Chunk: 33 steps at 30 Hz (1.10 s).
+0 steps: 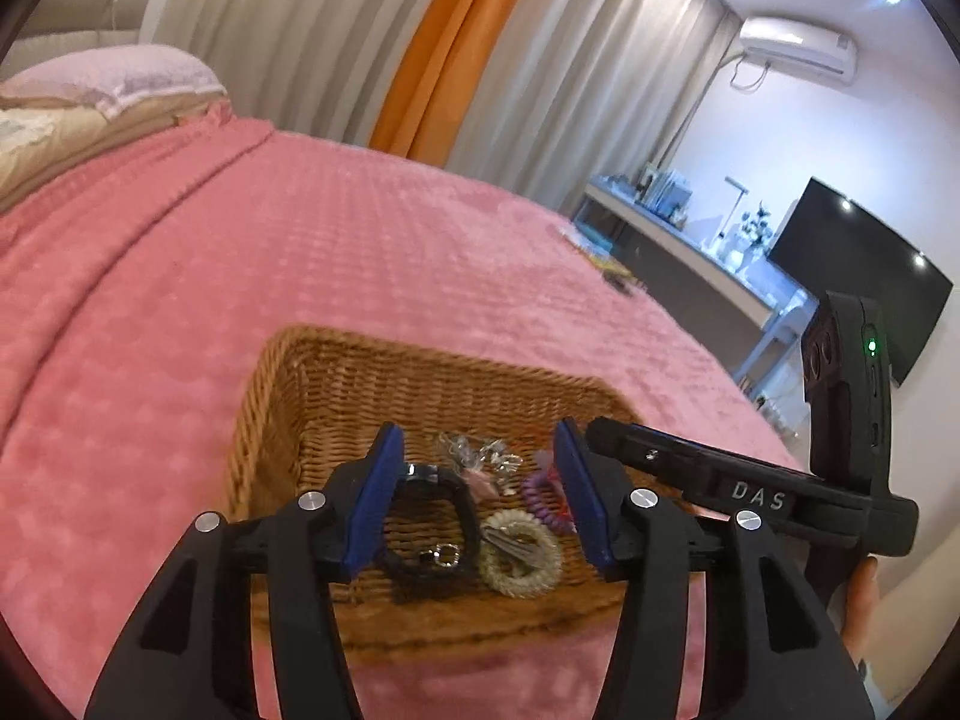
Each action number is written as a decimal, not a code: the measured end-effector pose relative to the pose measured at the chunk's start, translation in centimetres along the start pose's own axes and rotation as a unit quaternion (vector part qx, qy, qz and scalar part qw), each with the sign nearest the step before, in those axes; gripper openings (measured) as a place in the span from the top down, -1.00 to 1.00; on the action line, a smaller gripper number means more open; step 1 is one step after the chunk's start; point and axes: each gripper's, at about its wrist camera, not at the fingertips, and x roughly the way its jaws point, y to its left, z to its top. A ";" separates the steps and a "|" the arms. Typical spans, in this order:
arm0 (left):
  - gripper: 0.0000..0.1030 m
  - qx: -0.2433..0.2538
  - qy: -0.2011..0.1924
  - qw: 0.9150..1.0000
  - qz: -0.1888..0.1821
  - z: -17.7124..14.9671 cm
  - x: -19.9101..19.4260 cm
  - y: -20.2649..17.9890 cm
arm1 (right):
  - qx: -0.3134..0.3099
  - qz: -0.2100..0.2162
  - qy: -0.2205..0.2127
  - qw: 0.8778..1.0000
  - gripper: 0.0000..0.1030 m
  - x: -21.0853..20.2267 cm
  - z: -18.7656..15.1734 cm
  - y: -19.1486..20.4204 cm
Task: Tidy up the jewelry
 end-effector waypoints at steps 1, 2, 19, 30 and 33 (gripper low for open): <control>-0.07 0.000 -0.008 1.000 -0.002 0.0 -1.1 -0.2 | -0.002 0.000 -0.006 1.000 0.00 -0.8 -0.1 0.1; -0.18 0.000 -0.016 1.000 -0.003 0.0 -2.0 -0.4 | -0.004 -0.001 -0.012 1.000 0.00 -1.6 -0.1 0.3; -0.77 0.071 -0.133 0.982 0.111 -7.3 -14.0 -4.6 | -0.088 -0.073 -0.192 0.975 -0.39 -14.6 -11.3 4.4; -0.78 0.081 -0.158 0.964 0.199 -13.3 -12.9 -4.1 | -0.096 -0.110 -0.203 0.968 -0.39 -12.4 -17.1 3.8; -0.85 0.083 -0.162 0.961 0.209 -13.4 -13.0 -4.2 | -0.115 -0.120 -0.217 0.962 -0.39 -12.2 -17.7 4.5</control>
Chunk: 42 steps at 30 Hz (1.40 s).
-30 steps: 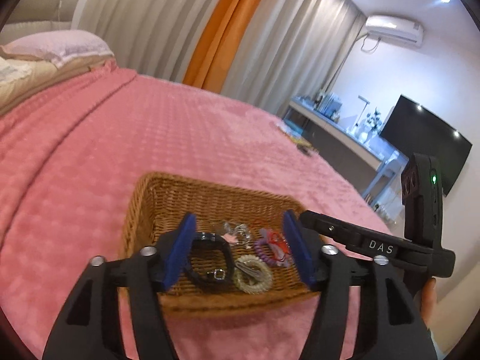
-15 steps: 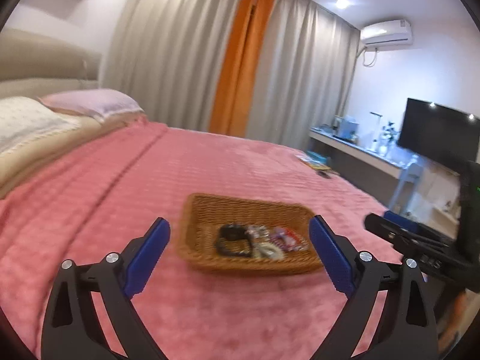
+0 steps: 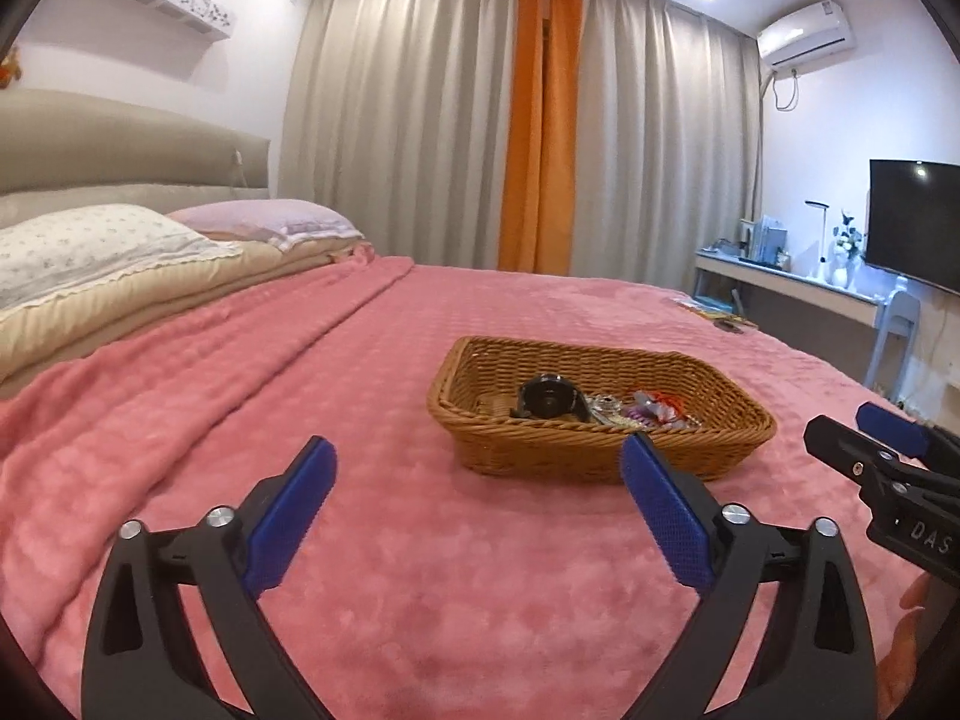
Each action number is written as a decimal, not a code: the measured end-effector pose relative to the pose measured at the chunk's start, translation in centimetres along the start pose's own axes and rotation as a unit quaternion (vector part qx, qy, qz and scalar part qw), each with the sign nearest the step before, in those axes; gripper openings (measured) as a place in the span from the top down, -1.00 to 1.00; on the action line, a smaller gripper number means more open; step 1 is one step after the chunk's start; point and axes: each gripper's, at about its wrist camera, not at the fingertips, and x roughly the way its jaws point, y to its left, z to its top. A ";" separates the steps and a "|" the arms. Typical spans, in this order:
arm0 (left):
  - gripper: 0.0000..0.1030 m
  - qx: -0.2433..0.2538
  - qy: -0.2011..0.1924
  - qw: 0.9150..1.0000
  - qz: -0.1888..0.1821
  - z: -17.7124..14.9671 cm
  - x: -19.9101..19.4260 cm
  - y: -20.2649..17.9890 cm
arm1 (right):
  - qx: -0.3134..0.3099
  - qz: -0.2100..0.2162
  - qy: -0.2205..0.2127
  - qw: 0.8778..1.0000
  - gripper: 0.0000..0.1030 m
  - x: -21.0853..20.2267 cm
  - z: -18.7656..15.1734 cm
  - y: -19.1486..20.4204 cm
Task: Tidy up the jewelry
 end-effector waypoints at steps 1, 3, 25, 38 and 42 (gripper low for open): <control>-0.85 0.000 -0.005 1.000 0.004 -0.1 -0.2 0.1 | -0.004 -0.004 -0.002 1.000 -0.39 0.0 -0.1 0.2; -0.85 0.000 -0.005 1.000 0.002 -0.2 -0.2 0.1 | -0.013 -0.007 0.000 1.000 -0.39 0.2 -0.3 0.5; -0.85 0.009 -0.031 0.999 0.035 -0.4 -1.3 -0.2 | -0.003 -0.015 0.010 1.000 -0.44 1.1 -1.2 0.1; -0.85 0.007 -0.021 0.999 0.034 -0.3 -1.2 0.0 | -0.006 -0.011 0.023 1.000 -0.44 1.6 -1.4 0.2; -0.85 0.007 -0.019 0.999 0.034 -0.3 -1.1 0.0 | -0.001 -0.006 0.025 1.000 -0.44 1.6 -1.4 0.0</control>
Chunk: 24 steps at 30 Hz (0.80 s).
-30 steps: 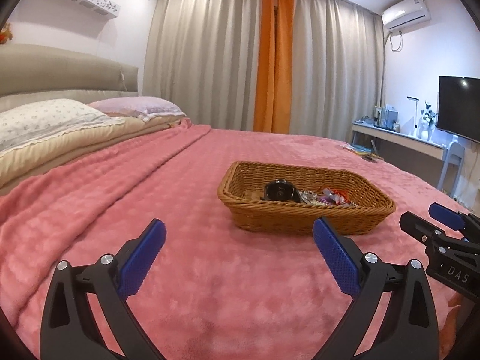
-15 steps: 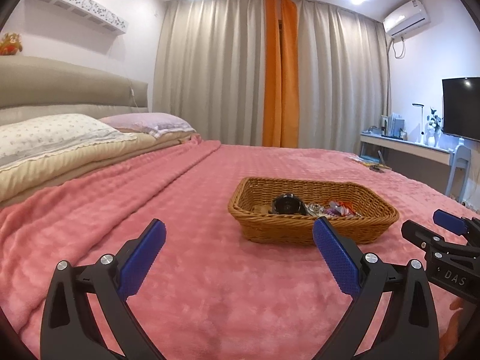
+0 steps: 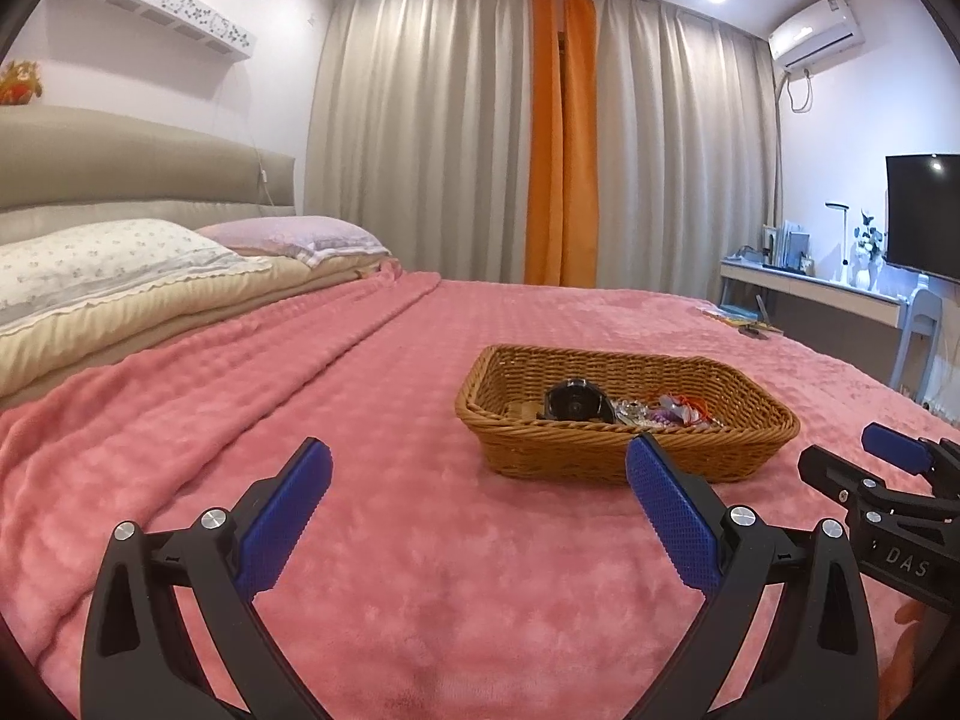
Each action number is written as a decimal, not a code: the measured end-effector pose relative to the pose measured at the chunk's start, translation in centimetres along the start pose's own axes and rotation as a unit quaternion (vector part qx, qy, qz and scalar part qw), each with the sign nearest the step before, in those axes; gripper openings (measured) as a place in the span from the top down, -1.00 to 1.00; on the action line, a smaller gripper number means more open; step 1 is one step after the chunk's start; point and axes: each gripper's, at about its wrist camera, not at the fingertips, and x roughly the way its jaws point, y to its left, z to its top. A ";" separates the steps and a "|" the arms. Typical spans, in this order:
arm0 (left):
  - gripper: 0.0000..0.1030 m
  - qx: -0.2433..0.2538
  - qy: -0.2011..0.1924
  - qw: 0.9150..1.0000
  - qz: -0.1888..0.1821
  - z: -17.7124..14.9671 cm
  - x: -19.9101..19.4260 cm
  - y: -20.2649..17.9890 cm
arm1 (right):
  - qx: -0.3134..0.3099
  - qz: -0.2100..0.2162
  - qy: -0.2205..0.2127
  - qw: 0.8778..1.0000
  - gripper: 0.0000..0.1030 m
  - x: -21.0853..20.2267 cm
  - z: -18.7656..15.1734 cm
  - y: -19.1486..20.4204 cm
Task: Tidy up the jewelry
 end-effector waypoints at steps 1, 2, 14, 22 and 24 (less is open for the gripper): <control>-0.85 0.001 0.000 1.000 0.000 0.0 0.0 0.0 | 0.002 0.001 0.000 1.000 -0.44 0.0 0.0 -0.1; -0.85 0.002 -0.001 1.000 0.000 0.0 0.1 0.0 | 0.003 0.001 0.001 1.000 -0.44 0.0 0.0 -0.1; -0.85 -0.001 0.002 1.000 0.000 -0.1 0.3 0.0 | 0.002 0.004 0.002 1.000 -0.44 0.1 0.1 -0.3; -0.85 0.000 0.003 1.000 0.000 -0.1 0.3 0.0 | 0.003 0.004 0.002 1.000 -0.44 0.1 0.1 -0.2; -0.85 0.000 0.003 1.000 -0.001 -0.1 0.4 0.0 | 0.003 0.004 0.002 1.000 -0.44 0.1 0.0 -0.2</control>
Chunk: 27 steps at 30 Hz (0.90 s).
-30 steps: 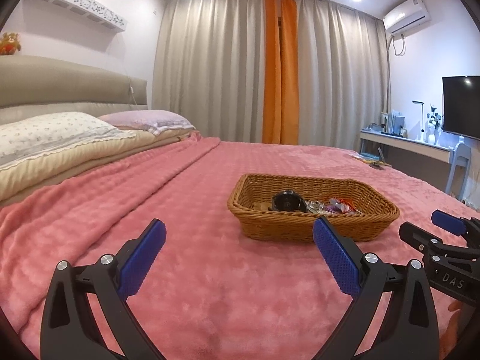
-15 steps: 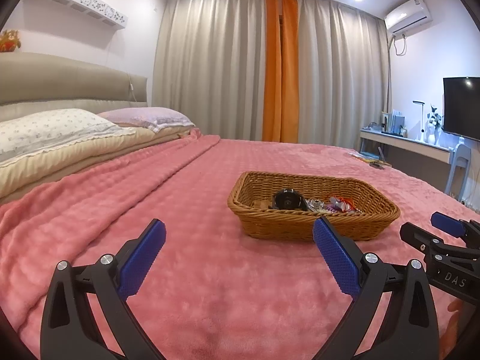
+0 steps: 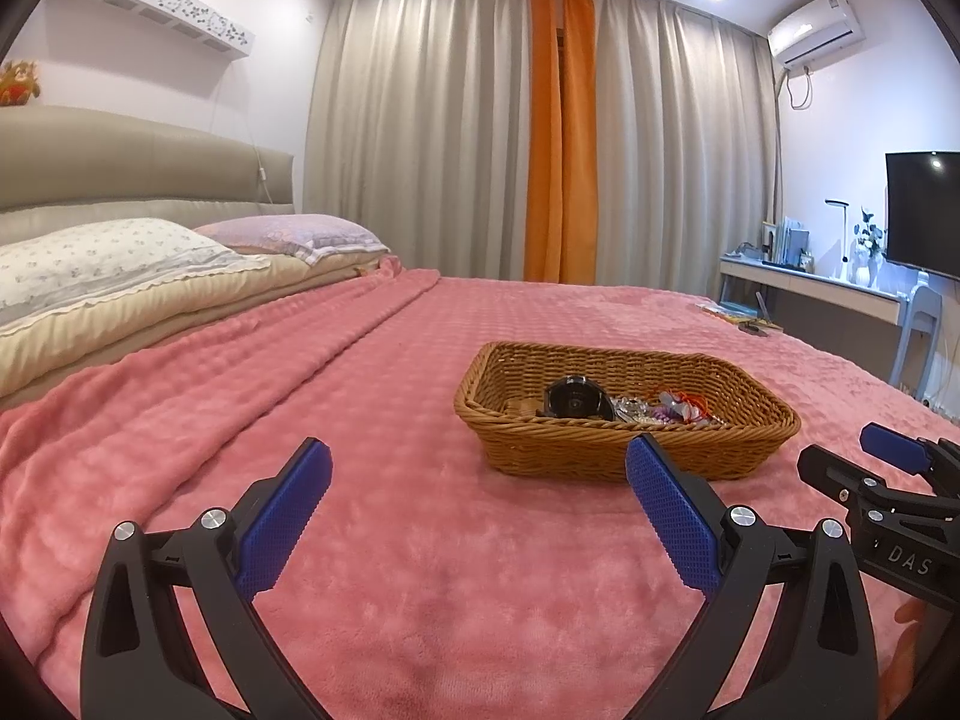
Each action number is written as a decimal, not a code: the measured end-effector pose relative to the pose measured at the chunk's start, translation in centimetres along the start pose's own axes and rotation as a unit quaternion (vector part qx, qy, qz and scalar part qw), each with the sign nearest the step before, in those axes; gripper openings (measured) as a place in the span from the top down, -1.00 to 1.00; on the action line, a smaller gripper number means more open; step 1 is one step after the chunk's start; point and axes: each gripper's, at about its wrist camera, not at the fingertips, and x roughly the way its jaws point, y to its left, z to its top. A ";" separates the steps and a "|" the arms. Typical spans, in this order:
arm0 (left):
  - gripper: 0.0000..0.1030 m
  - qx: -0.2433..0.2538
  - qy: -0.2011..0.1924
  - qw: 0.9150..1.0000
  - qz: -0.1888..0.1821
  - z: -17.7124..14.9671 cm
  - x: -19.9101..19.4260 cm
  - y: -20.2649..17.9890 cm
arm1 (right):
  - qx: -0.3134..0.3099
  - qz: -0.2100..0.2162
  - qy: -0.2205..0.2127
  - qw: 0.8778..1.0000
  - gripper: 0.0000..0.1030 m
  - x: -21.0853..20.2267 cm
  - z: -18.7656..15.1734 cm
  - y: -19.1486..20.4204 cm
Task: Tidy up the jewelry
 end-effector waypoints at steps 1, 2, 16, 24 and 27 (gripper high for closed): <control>-0.85 0.000 0.001 1.000 0.000 0.0 0.1 0.0 | 0.000 0.000 0.000 1.000 -0.44 0.0 0.0 0.0; -0.85 0.000 0.000 1.000 0.000 0.0 0.0 0.0 | 0.000 -0.001 0.000 1.000 -0.44 0.0 0.0 0.1; -0.85 0.010 0.005 1.000 -0.001 -0.1 0.0 -0.3 | -0.009 0.002 -0.001 1.000 -0.52 0.1 -0.2 0.4; -0.85 0.010 0.007 1.000 -0.002 0.0 0.1 -0.2 | -0.008 0.003 -0.001 1.000 -0.52 0.1 -0.3 0.4; -0.85 0.010 0.008 1.000 -0.002 0.0 0.1 -0.2 | -0.009 0.003 -0.001 1.000 -0.52 0.1 -0.2 0.4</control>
